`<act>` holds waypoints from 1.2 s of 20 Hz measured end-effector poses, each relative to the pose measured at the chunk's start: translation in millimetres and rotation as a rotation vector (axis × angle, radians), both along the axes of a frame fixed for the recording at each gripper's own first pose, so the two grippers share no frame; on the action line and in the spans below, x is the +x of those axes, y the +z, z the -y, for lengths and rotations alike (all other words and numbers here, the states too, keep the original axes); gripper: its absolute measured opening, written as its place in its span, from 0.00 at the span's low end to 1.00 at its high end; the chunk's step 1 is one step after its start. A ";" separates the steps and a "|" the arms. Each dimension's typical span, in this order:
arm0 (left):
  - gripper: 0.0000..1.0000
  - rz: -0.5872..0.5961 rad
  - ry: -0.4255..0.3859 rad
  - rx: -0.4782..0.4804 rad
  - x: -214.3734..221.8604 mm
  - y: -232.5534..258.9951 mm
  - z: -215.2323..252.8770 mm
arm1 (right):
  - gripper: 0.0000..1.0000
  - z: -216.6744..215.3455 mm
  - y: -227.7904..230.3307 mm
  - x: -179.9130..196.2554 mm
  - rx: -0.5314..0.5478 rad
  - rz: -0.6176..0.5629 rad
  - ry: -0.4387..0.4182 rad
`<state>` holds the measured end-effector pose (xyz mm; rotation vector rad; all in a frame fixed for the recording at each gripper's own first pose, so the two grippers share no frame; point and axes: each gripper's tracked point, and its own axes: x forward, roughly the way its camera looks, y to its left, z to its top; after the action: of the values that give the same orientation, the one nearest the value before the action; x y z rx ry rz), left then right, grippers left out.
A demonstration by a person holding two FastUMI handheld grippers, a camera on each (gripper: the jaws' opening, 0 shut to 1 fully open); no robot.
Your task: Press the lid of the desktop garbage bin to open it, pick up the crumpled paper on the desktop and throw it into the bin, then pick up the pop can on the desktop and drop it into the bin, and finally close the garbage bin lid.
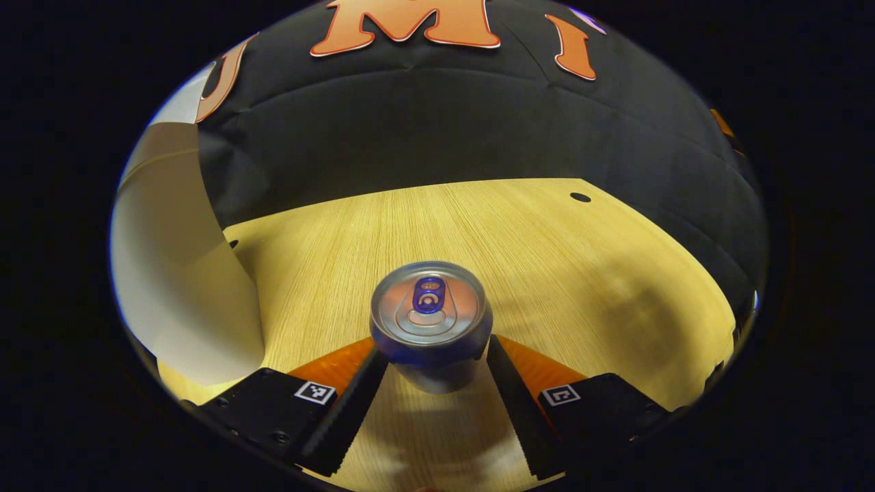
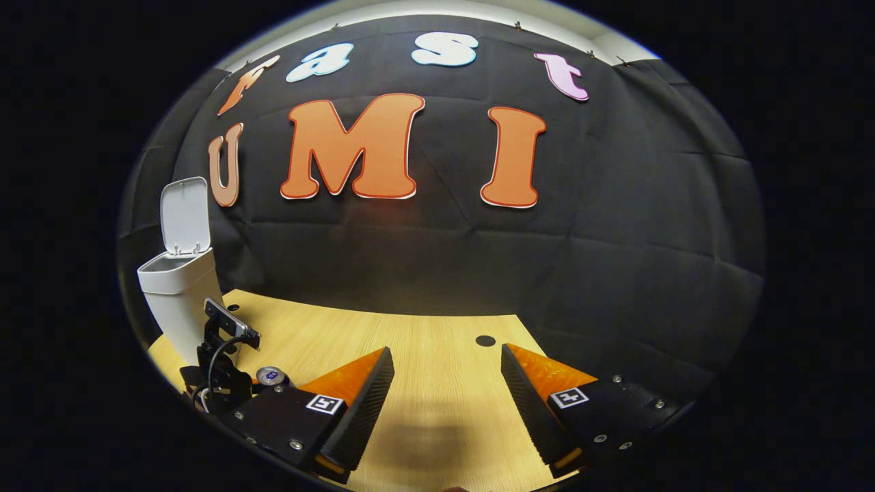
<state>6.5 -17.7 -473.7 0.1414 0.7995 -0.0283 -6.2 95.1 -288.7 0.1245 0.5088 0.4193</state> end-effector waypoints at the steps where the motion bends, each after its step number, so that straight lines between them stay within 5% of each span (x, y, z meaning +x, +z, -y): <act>1: 0.94 -0.005 -0.009 0.007 1.3 -1.3 -0.4 | 0.94 -0.2 -0.1 -1.0 0.000 0.000 0.000; 6: 0.85 -0.004 -0.028 0.039 0.6 2.8 -5.7 | 0.94 -0.2 -0.7 -6.4 -0.002 -0.010 0.002; 24: 0.83 0.193 0.009 0.082 -11.2 95.7 -10.8 | 0.94 -42.6 7.0 -12.7 0.077 -0.001 0.082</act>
<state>-4.6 -6.9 -378.0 0.2153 0.6090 0.0262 -18.9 137.7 -281.7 0.1782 0.5000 0.5193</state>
